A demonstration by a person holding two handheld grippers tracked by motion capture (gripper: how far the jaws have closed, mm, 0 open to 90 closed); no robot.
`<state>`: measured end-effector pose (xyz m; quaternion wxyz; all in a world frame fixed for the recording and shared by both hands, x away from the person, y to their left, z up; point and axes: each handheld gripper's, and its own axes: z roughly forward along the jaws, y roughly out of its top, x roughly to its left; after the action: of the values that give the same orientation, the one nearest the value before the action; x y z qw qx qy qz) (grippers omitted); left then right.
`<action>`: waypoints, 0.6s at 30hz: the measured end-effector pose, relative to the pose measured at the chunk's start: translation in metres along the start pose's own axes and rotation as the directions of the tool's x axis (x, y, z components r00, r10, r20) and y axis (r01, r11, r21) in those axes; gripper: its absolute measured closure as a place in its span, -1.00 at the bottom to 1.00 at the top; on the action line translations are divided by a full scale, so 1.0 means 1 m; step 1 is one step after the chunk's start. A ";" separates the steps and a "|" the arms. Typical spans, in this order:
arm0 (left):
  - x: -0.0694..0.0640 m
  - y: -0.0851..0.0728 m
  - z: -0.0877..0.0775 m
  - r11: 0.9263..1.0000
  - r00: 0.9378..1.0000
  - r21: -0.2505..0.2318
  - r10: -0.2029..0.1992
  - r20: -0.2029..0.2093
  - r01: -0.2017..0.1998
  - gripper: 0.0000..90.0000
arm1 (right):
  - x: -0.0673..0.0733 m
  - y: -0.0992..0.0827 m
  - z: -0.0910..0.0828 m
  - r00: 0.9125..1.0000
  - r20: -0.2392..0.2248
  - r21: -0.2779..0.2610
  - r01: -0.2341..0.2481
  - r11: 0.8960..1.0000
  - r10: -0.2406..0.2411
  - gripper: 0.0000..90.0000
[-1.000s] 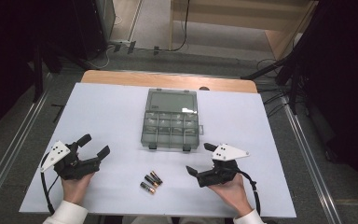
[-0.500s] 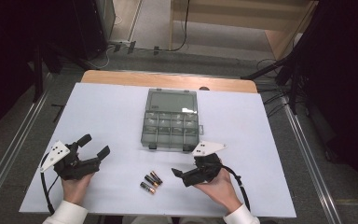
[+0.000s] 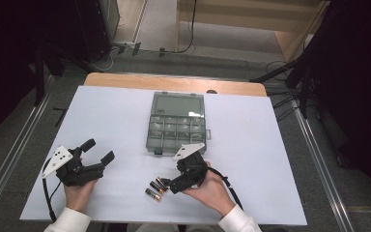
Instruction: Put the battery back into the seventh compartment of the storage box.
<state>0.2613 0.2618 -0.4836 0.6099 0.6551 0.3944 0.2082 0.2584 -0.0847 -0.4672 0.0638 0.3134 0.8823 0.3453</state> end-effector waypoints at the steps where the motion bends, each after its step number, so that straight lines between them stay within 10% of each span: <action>1: 0.000 0.000 0.000 1.000 1.000 0.002 0.002 0.000 -0.002 -0.79 | 0.001 0.002 0.003 1.000 0.001 0.022 0.003 1.000 -0.003 -0.86; 18: 0.000 -0.001 0.001 1.000 1.000 0.004 0.000 0.007 0.000 -0.79 | 0.010 0.027 0.032 0.999 -0.013 0.281 -0.029 0.959 0.034 -0.52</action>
<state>0.2621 0.2608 -0.4844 0.6098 0.6572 0.3926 0.2052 0.2745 -0.0449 -0.4724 0.0055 0.3305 0.9177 0.2206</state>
